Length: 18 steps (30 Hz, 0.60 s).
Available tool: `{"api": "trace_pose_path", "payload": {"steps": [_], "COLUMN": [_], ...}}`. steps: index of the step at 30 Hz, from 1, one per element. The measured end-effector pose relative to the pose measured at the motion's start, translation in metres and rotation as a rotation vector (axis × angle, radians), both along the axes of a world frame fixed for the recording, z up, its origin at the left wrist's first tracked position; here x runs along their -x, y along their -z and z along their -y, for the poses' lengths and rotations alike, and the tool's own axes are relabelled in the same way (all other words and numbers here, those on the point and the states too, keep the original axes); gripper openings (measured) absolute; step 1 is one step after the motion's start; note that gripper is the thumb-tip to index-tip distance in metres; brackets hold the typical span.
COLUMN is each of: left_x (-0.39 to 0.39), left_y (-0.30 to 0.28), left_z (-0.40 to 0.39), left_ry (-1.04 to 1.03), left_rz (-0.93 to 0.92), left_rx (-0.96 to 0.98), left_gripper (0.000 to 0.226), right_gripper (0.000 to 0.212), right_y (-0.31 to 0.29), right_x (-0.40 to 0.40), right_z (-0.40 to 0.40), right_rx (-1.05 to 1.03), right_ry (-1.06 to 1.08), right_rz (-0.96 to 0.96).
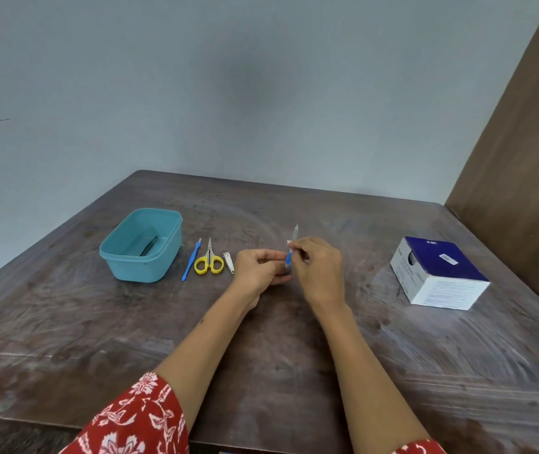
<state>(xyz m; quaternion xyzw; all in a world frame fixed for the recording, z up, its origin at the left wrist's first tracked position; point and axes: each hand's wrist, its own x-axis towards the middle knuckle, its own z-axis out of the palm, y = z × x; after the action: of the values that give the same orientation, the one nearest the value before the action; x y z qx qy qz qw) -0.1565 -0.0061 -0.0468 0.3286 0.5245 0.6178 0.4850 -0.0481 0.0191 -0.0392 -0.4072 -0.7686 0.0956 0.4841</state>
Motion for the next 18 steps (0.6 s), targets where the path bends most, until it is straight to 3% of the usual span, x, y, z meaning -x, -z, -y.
{"api": "trace_pose_path", "payload": {"steps": [18], "left_x": [-0.0061], "left_y": [0.0069], "left_z": [0.0077], "left_ry": [0.000], "left_rz": [0.004], "left_rx": [-0.061], "left_gripper": [0.016], "right_gripper": [0.012], "right_y": [0.0034], "right_x": [-0.0025], "right_z": [0.0029], "right_rx": [-0.026], "right_ry": [0.039], "right_rz": [-0.150]}}
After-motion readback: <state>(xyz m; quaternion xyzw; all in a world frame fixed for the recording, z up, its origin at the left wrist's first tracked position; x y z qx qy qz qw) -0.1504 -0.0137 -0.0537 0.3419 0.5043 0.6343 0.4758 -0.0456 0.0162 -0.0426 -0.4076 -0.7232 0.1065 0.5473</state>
